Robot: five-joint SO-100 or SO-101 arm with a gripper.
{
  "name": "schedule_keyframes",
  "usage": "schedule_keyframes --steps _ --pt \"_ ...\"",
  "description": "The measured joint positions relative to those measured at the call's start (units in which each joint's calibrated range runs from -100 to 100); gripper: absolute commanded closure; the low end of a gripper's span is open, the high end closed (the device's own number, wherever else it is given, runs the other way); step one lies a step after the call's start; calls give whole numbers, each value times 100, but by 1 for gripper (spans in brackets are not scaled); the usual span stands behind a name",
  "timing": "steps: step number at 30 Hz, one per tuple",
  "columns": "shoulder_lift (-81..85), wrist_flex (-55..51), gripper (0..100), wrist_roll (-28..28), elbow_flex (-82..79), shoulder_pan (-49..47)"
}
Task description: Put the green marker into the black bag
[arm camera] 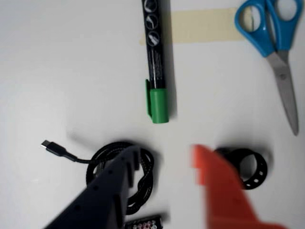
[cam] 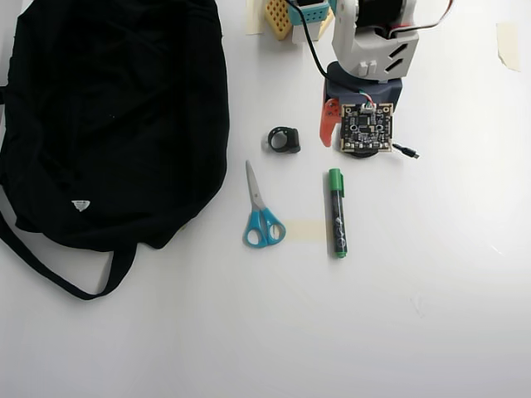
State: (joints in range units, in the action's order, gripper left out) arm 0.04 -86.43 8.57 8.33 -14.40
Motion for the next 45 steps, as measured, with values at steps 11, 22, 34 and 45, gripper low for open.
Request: schedule_keyframes --steps 11,22,34,45 --pt "-988 -103 74 0 126 -44" --pt "-2084 -103 74 -49 951 -37" --pt "-2814 -103 69 -259 1706 -360" --pt "-3122 206 66 415 1737 -749"
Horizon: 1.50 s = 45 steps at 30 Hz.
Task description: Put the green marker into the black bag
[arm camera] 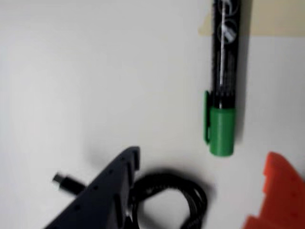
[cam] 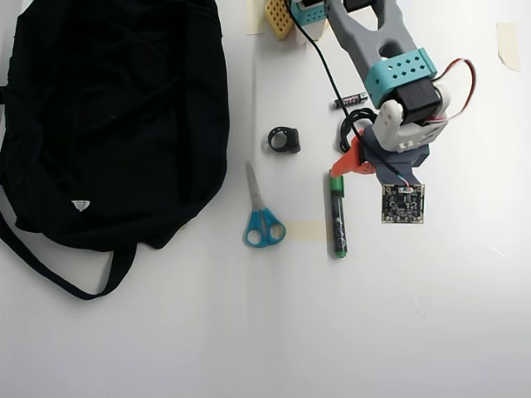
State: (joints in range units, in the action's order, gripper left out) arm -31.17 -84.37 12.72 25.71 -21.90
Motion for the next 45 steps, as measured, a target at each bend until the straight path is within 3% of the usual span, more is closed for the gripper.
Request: schedule_keyframes --steps 10,21,45 --pt "-897 137 63 151 936 22" --pt "-922 -103 62 -186 1116 44" --pt "-2059 -103 63 -220 2414 191"
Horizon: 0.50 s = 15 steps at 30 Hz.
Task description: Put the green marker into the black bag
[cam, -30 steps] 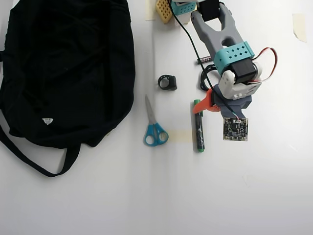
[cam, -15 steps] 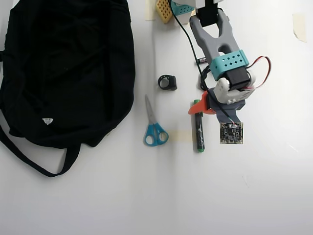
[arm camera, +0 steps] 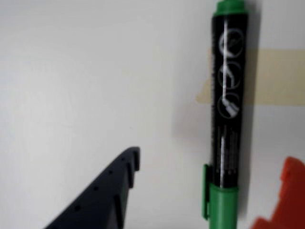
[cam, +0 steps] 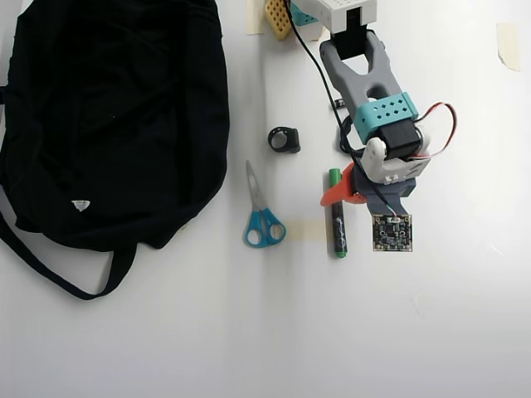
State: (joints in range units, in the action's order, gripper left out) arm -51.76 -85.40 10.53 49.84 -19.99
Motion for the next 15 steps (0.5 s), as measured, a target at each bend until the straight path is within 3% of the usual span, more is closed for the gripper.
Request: schedule_keyframes --steps 15 --pt "-191 120 63 -15 24 59"
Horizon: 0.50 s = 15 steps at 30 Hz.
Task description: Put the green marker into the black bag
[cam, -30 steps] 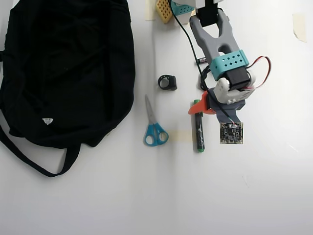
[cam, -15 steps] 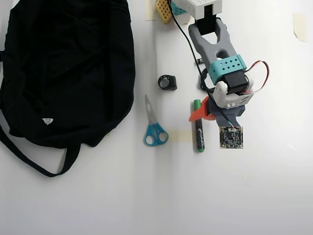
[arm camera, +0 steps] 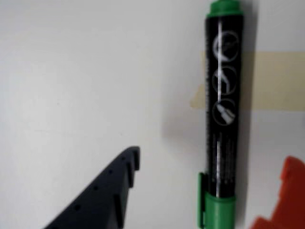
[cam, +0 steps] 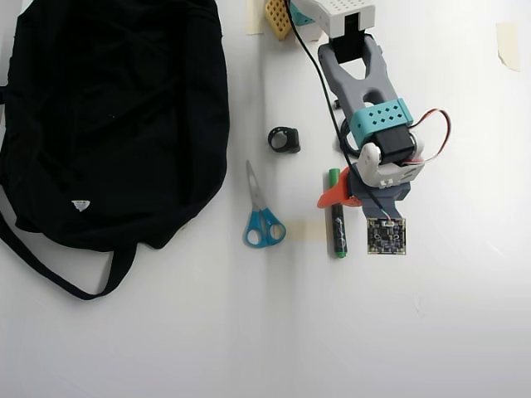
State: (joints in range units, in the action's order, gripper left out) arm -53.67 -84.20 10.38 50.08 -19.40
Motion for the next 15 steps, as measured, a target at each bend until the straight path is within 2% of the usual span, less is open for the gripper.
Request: schedule_keyframes --steps 15 --pt "-232 0 63 0 0 110"
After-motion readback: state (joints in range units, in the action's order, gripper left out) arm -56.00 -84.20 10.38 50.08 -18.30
